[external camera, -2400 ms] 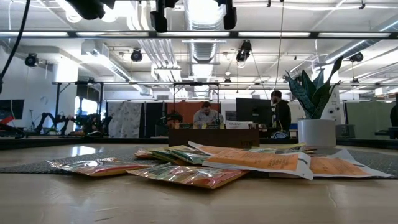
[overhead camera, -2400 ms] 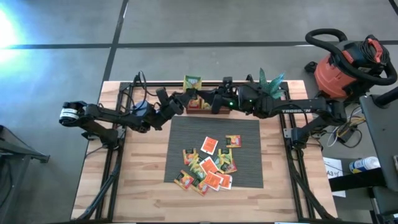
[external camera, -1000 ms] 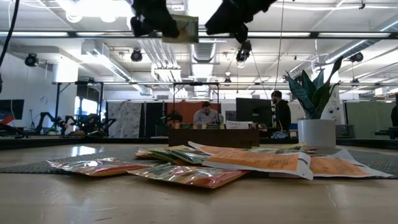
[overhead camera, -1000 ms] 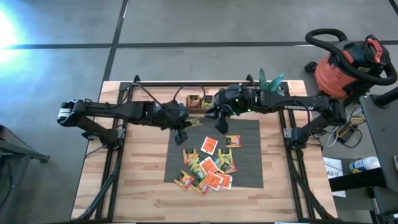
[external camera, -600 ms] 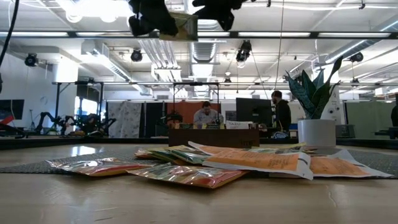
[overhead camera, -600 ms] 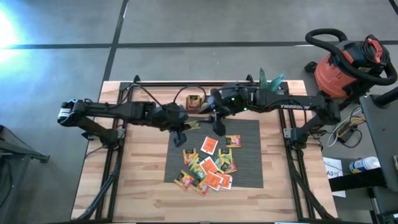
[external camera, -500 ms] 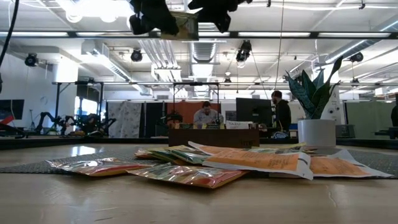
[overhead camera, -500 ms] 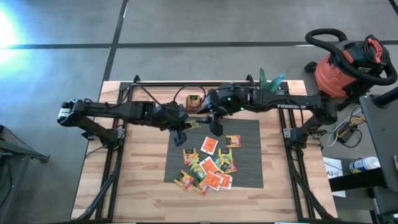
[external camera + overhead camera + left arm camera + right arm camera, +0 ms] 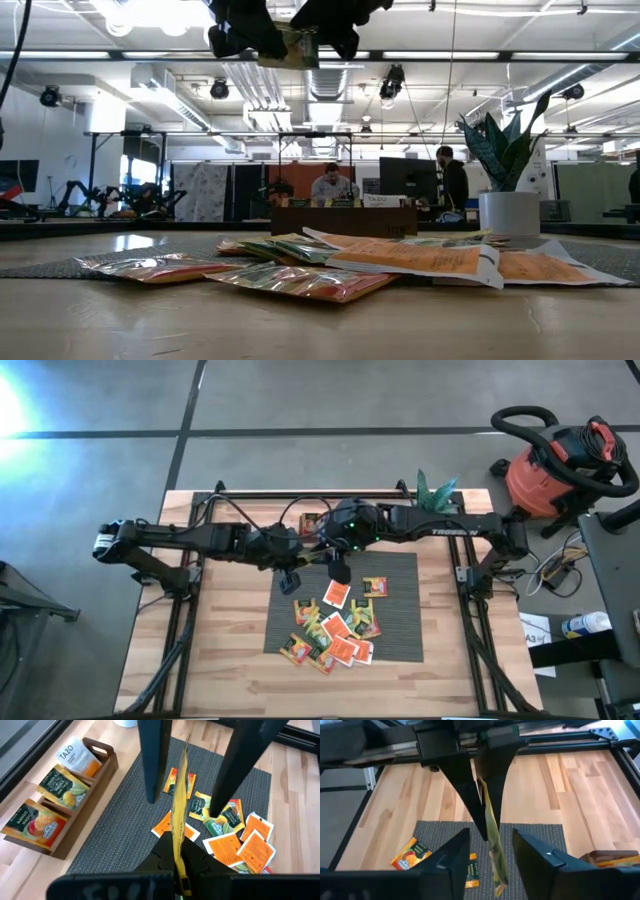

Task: Pick & Place Tea
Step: Put the yellow tea bag into the middle section of the wooden organizer

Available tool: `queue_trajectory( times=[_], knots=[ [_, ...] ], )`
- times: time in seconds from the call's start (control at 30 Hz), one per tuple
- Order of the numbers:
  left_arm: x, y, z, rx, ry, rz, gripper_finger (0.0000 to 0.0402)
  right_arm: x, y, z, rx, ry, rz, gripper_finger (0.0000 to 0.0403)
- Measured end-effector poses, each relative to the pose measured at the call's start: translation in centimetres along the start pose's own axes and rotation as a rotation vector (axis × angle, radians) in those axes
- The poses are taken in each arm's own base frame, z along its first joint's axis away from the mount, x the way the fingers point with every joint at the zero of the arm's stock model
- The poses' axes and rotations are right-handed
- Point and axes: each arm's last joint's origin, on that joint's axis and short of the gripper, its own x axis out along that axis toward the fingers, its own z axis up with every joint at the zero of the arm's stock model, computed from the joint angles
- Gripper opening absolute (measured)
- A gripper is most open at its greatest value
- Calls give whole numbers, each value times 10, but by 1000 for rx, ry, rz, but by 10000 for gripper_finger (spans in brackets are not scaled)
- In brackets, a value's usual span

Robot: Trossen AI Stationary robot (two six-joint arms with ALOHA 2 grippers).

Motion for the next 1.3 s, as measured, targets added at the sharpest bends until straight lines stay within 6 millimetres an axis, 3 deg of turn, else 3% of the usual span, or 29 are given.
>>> queue_trajectory(
  times=[0.43,0.87,1.17,1.3],
  knots=[
    [0,0,0,-44,-3,-1,38,1,-1,-4,20,35,-2,13],
    [-10,-7,-2,-60,-73,127,89,5,-2,-18,203,55,-12,9],
    [-57,-20,-15,-137,-246,215,90,-10,0,-28,307,-255,48,9],
    [-67,-21,-25,-214,-355,213,90,-15,1,-38,350,-438,114,9]
  ],
)
